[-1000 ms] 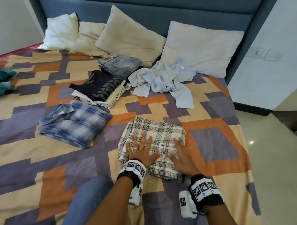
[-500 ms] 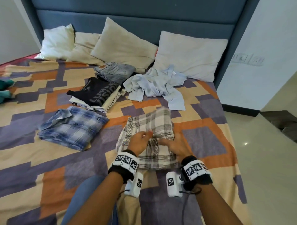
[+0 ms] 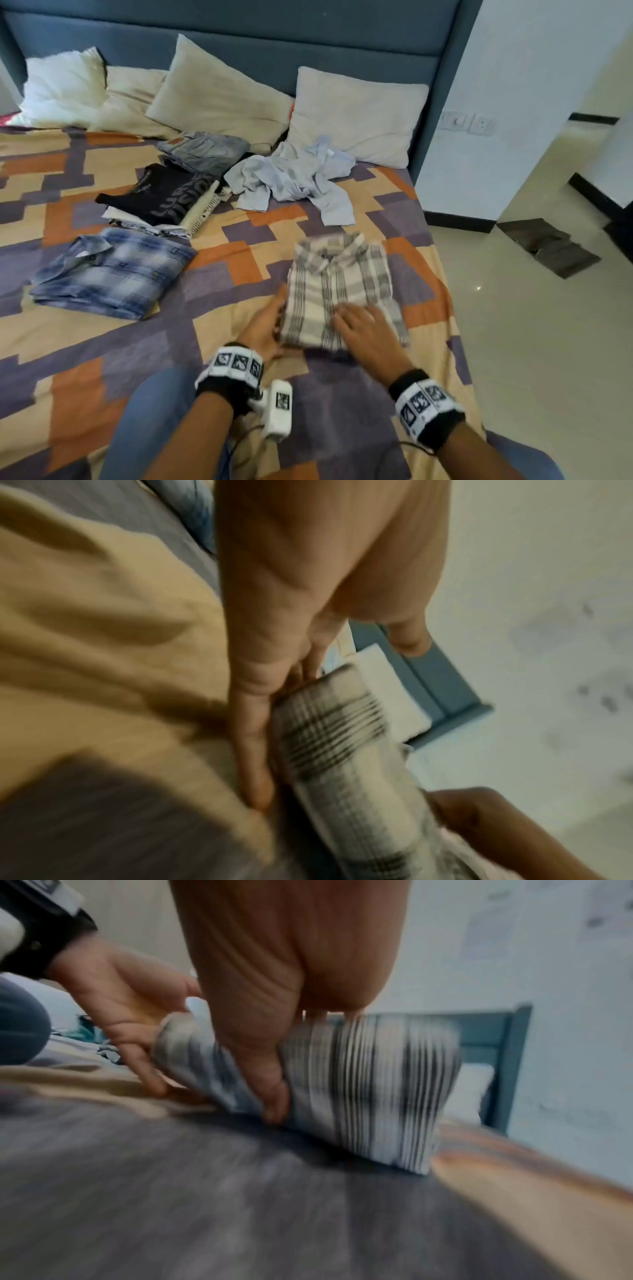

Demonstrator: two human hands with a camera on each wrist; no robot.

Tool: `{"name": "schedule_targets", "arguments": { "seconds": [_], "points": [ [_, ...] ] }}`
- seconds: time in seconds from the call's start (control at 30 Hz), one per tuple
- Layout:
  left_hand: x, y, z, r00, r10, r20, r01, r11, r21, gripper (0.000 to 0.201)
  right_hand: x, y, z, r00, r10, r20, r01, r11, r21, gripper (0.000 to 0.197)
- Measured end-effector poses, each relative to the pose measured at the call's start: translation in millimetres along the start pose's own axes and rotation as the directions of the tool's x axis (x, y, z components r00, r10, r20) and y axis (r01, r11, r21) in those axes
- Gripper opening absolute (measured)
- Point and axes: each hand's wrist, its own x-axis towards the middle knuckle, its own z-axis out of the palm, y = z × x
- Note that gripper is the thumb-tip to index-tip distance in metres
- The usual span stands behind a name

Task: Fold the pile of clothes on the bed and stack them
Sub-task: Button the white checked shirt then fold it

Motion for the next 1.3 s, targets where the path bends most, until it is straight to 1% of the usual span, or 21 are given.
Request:
{"name": "schedule_targets", "arguments": {
  "seconds": [0.03,0.1,0.17,0.2,0.23,0.3,0.33,0.4,0.47,0.53,0.6,0.7,0.8,0.83,0.93,0.97,1.03,1.1,1.2,1.23,1.3],
  "points": [
    [3,-22,-2,0.995,-0.008,-0.101,0.021,0.992,0.122,0.059,-22,-9,16,0.998,0.025,0.050,-0.026,0.999,0.024,0.031],
    [14,-57,-8,0.975,0.068,-0.212,-0.013,0.968,0.250,0.050,-53,-19,32,0.984,0.094,0.149,-0.109,0.989,0.095,0.049],
    [18,-70,-7,0.945,0.177,-0.273,-0.088,0.946,0.311,0.043,-68,-18,33,0.965,0.228,0.129,-0.253,0.940,0.227,0.056],
    [17,-70,-4,0.925,0.239,-0.297,-0.114,0.917,0.382,0.045,-70,-17,29,0.939,0.335,0.080,-0.343,0.888,0.306,0.050],
    [14,-68,0,0.889,0.317,-0.330,-0.127,0.864,0.487,0.046,-70,-15,26,0.889,0.457,0.035,-0.434,0.813,0.389,0.044],
    [14,-69,7,0.810,0.451,-0.375,-0.047,0.687,0.725,0.050,-66,-9,22,0.716,0.697,-0.026,-0.593,0.628,0.503,0.049],
    [13,-71,10,0.791,0.480,-0.379,0.018,0.601,0.799,0.055,-64,-7,22,0.620,0.785,-0.014,-0.664,0.533,0.524,0.055],
    [18,-78,12,0.802,0.481,-0.354,0.055,0.531,0.846,0.065,-59,-3,28,0.475,0.867,0.155,-0.778,0.331,0.535,0.057],
    [22,-81,12,0.817,0.467,-0.339,0.022,0.562,0.827,0.064,-52,-3,36,0.402,0.856,0.325,-0.833,0.194,0.519,0.047],
    [24,-72,13,0.802,0.467,-0.372,0.010,0.613,0.790,0.046,-45,-4,38,0.316,0.856,0.410,-0.848,0.061,0.527,0.039],
    [24,-65,12,0.802,0.472,-0.365,0.001,0.612,0.791,0.037,-43,-1,38,0.234,0.860,0.453,-0.844,-0.052,0.533,0.035],
    [24,-68,8,0.811,0.431,-0.397,0.057,0.617,0.785,0.040,-52,5,43,0.175,0.859,0.480,-0.863,-0.100,0.495,0.035],
    [26,-71,9,0.813,0.344,-0.470,0.145,0.662,0.736,0.045,-54,10,46,0.165,0.873,0.459,-0.902,-0.056,0.429,0.037],
    [27,-69,11,0.809,0.312,-0.498,0.175,0.680,0.712,0.047,-53,12,46,0.145,0.877,0.459,-0.899,-0.077,0.431,0.037],
    [27,-65,7,0.805,0.279,-0.524,0.169,0.739,0.652,0.050,-55,21,48,0.030,0.870,0.491,-0.828,-0.253,0.500,0.041],
    [25,-66,5,0.804,0.289,-0.519,0.138,0.759,0.636,0.051,-58,23,50,0.021,0.864,0.504,-0.790,-0.295,0.538,0.042],
    [18,-72,1,0.797,0.348,-0.494,0.045,0.781,0.623,0.051,-66,24,56,0.040,0.848,0.528,-0.714,-0.345,0.609,0.048],
    [6,-82,4,0.782,0.421,-0.459,-0.049,0.777,0.628,0.047,-72,21,57,0.104,0.840,0.532,-0.706,-0.314,0.634,0.059],
    [-3,-97,7,0.750,0.523,-0.405,-0.126,0.715,0.688,0.035,-72,11,45,0.252,0.844,0.473,-0.756,-0.134,0.641,0.044],
    [-1,-97,7,0.745,0.521,-0.417,-0.126,0.723,0.679,0.033,-72,8,45,0.296,0.840,0.454,-0.775,-0.066,0.628,0.040],
    [6,-90,3,0.754,0.478,-0.451,-0.116,0.772,0.625,0.034,-71,5,43,0.347,0.822,0.451,-0.816,0.028,0.577,0.040]
  ]
}}
